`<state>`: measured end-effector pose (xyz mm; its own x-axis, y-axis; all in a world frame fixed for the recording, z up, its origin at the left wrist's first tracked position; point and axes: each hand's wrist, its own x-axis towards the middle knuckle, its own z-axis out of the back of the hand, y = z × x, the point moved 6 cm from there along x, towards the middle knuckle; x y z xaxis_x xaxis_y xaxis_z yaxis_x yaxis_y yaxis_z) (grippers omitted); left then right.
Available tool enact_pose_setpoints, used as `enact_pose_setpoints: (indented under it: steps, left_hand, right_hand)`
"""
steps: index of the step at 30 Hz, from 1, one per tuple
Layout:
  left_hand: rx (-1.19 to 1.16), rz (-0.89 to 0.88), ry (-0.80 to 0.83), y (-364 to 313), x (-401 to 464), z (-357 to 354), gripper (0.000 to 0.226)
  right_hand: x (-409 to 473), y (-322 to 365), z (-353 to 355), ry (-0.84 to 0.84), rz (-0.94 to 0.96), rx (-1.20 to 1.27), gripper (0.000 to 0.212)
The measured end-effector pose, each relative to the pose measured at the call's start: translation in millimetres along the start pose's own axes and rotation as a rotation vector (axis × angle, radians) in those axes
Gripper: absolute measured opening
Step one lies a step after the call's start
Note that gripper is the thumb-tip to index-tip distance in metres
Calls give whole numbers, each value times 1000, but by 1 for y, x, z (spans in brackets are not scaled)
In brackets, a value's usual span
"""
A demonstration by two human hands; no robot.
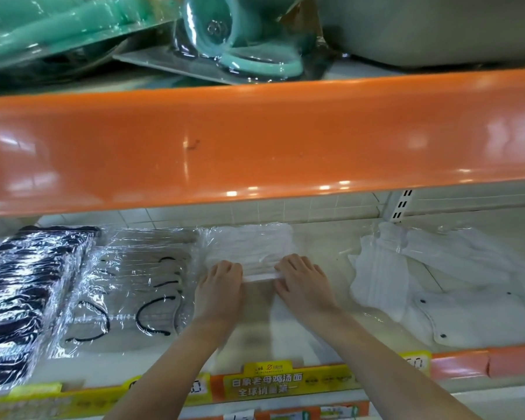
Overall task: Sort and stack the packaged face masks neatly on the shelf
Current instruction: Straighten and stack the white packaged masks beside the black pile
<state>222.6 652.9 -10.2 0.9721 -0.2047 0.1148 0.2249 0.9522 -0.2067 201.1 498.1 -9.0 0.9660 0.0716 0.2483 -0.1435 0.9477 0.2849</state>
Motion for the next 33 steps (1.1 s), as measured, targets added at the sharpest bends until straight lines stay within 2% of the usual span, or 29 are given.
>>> enact_pose_setpoints:
  steps: [6, 8, 11, 14, 18, 22, 28, 31, 33]
  left_hand:
    - [47, -18, 33, 0, -2, -6, 41]
    - [52, -5, 35, -2, -3, -4, 47]
    - [57, 6, 12, -8, -3, 0, 45]
    - [-11, -15, 5, -24, -6, 3, 52]
    - [-44, -72, -33, -63, -9, 7, 39]
    - [-53, -141, 7, -110, -7, 6, 28]
    - [-118, -193, 68, -170, -13, -8, 30]
    - [-164, -191, 103, -191, -19, -16, 35]
    - [-200, -188, 138, -202, -22, -21, 37]
  right_hand:
    - [-8, 7, -5, 107, -26, -13, 34]
    - [-7, 8, -6, 92, -24, -9, 38]
    - [-4, 8, -8, 119, 1, 8, 36]
    - [-2, 4, -2, 150, 28, 44, 32]
    - [-7, -14, 18, 131, 7, 99, 33]
    - [-25, -47, 40, 103, -65, 109, 35]
    - [-62, -99, 60, 96, -158, 88, 35]
    - [-79, -118, 64, 39, -159, 87, 33]
    - [-88, -130, 65, 27, -165, 57, 39]
